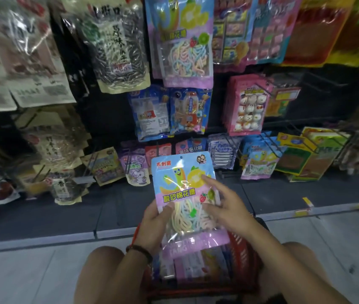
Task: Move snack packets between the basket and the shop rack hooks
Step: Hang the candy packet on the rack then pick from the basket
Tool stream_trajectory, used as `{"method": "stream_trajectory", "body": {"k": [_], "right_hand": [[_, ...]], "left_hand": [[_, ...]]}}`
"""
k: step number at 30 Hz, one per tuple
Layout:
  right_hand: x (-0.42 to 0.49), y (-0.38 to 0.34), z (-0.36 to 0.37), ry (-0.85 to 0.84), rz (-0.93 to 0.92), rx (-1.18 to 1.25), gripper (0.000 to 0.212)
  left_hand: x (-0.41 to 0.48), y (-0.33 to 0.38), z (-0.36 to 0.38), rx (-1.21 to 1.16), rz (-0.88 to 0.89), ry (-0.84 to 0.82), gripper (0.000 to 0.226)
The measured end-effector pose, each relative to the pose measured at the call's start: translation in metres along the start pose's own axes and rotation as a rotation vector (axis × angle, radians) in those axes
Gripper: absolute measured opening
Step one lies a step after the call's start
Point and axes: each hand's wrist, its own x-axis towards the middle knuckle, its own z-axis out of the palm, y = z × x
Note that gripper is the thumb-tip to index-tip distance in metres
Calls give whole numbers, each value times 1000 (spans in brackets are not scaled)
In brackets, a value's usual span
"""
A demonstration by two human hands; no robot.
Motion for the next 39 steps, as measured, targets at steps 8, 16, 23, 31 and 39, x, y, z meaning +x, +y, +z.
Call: {"method": "stream_trajectory", "body": {"k": [8,16,23,31,39], "right_hand": [[19,-73,-22,63,-45,7,73],[62,-173,-49,85,-194,-160,88],[101,-257,-71,175,-274,-356,84],[174,-317,-80,194,-347,-474,91],[203,-334,-86,222,-328,-604,100]], "left_hand": [[13,80,-1,278,275,-93,96],[47,195,12,550,485,-180,99],[93,283,28,663,595,-205,97],[167,346,33,807,654,-116,102],[199,364,40,851,618,-101,113]]}}
